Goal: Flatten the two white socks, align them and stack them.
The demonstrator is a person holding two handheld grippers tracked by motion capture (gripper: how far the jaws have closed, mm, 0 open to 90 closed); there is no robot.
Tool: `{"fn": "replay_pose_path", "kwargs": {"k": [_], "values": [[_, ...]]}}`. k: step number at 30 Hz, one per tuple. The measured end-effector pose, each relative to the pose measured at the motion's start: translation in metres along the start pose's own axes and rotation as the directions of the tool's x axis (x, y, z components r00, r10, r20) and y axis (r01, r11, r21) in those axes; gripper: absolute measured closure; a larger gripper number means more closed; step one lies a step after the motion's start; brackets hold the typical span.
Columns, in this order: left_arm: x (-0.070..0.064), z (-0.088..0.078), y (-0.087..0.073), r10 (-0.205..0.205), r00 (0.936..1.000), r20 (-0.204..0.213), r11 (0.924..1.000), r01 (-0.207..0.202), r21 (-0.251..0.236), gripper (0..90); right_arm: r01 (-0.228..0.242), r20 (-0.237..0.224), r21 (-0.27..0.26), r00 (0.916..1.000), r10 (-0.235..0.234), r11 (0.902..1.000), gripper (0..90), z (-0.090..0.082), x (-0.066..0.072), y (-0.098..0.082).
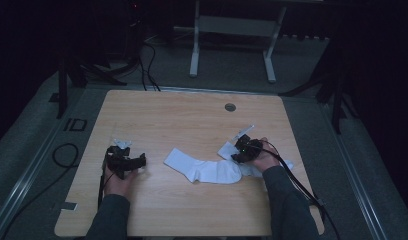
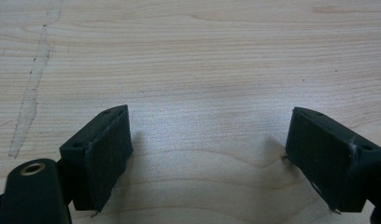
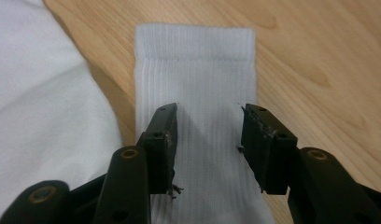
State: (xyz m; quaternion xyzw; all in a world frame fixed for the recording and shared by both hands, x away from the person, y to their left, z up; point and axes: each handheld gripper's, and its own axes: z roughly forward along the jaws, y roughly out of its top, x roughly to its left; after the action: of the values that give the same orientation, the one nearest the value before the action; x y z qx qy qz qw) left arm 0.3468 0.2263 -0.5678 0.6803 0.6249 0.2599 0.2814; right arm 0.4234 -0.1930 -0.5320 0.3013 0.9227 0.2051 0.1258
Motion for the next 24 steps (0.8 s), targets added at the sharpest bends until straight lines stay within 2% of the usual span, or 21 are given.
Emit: {"fn": "replay_pose_path", "kwargs": {"k": [3, 4, 9, 12, 16, 19, 24], "values": [[0.000, 0.000, 0.000, 0.000, 1.0000, -0.001, 1.0000, 0.000, 0.000, 14.6, 0.007, -0.019, -0.002, 0.9998, -0.007, 1.0000, 53.4, 0.002, -0.003, 0.001], [0.000, 0.000, 0.000, 0.000, 1.0000, 0.000, 1.0000, 0.000, 0.000, 14.5, 0.012, -0.028, 0.002, 0.9995, -0.012, 0.9999, 49.7, 0.003, -0.005, 0.001], [0.000, 0.000, 0.000, 0.000, 1.0000, 0.000, 1.0000, 0.000, 0.000, 14.5, 0.019, -0.044, -0.008, 0.9988, -0.020, 0.9998, 49.0, -0.001, -0.005, 0.002], [0.000, 0.000, 0.000, 0.000, 1.0000, 0.000, 1.0000, 0.000, 0.000, 14.5, 0.039, -0.065, 0.019, 0.9972, -0.038, 0.9991, 47.5, 0.003, -0.003, 0.002], [0.000, 0.000, 0.000, 0.000, 1.0000, 0.000, 1.0000, 0.000, 0.001, 14.6, 0.018, -0.092, 0.038, 0.9957, -0.014, 0.9991, 47.9, 0.004, -0.006, 0.003], [0.000, 0.000, 0.000, 0.000, 1.0000, 0.001, 1.0000, 0.000, 0.001, 14.5, 0.020, -0.108, 0.041, 0.9940, -0.016, 0.9989, 53.3, 0.004, -0.009, 0.003], [0.000, 0.000, 0.000, 0.000, 1.0000, 0.001, 1.0000, 0.000, 0.001, 14.5, 0.006, -0.099, 0.014, 0.9951, -0.004, 0.9999, 75.4, 0.003, -0.018, -0.002]]}}
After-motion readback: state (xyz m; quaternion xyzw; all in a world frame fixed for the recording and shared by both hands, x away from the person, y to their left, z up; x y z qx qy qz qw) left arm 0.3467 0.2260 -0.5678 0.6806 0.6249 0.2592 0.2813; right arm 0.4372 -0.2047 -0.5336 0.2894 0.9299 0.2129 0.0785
